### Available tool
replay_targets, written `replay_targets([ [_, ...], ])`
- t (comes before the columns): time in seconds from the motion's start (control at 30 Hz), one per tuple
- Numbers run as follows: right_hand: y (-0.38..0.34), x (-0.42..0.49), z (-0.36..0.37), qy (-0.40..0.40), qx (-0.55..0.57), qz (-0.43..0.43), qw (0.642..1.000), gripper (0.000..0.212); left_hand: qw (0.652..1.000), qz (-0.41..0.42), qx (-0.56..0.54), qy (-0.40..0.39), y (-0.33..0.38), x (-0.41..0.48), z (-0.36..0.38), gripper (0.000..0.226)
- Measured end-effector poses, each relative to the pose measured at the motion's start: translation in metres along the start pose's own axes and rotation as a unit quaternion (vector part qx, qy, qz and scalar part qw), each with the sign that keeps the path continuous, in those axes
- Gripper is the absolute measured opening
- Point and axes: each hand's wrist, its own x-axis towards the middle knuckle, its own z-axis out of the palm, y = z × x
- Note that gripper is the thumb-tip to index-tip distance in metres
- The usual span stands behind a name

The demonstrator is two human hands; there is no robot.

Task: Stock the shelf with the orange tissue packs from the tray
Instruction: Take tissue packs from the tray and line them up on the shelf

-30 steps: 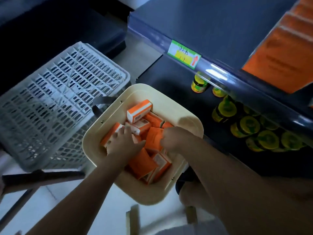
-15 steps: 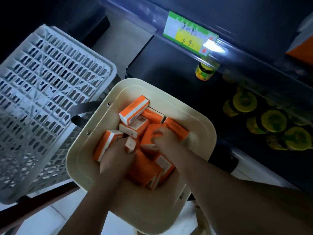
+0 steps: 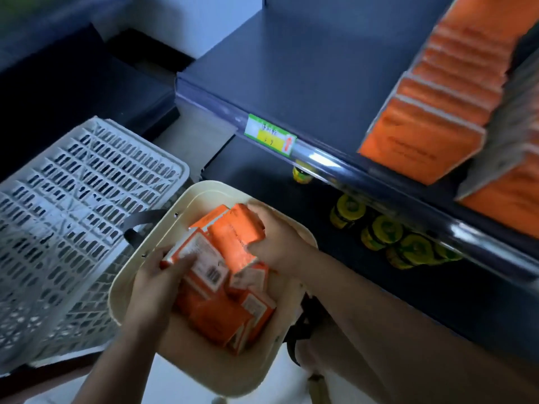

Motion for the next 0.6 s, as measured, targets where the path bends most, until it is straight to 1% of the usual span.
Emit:
replay_targets([
  [0.1, -0.018, -0.030, -0.027, 0.049, -0.017, -0.005, 0.999, 0.082, 0.998, 0.028, -0.053, -0.037, 0.032, -0.024, 0.011, 0.022],
  [0.17, -0.028, -0.055, -0.045, 0.077, -0.007, -0.019, 0.997, 0.079, 0.994, 0.049, -0.075, -0.069, 0.055, -0.043, 0.021, 0.024],
  [0.27, -0.043, -0.094, -0.071, 0.138, 0.022, -0.049, 0.989, 0.072, 0.983, 0.080, -0.106, -0.126, 0.087, -0.074, 0.035, 0.020],
  [0.4, -0.060, -0.148, -0.103, 0.192, 0.065, -0.086, 0.975, 0.073, 0.955, 0.081, -0.191, -0.210, 0.126, -0.118, 0.055, 0.023],
  [0.47, -0.066, -0.177, -0.120, 0.215, 0.068, -0.095, 0.969, 0.065, 0.940, 0.096, -0.212, -0.249, 0.147, -0.138, 0.068, 0.022],
  [0.53, -0.069, -0.205, -0.139, 0.239, 0.079, -0.106, 0.962, 0.055, 0.926, 0.128, -0.228, -0.271, 0.166, -0.150, 0.085, 0.028],
  [0.6, -0.069, -0.231, -0.159, 0.269, 0.095, -0.109, 0.952, 0.055, 0.917, 0.182, -0.210, -0.285, 0.183, -0.162, 0.104, 0.031],
])
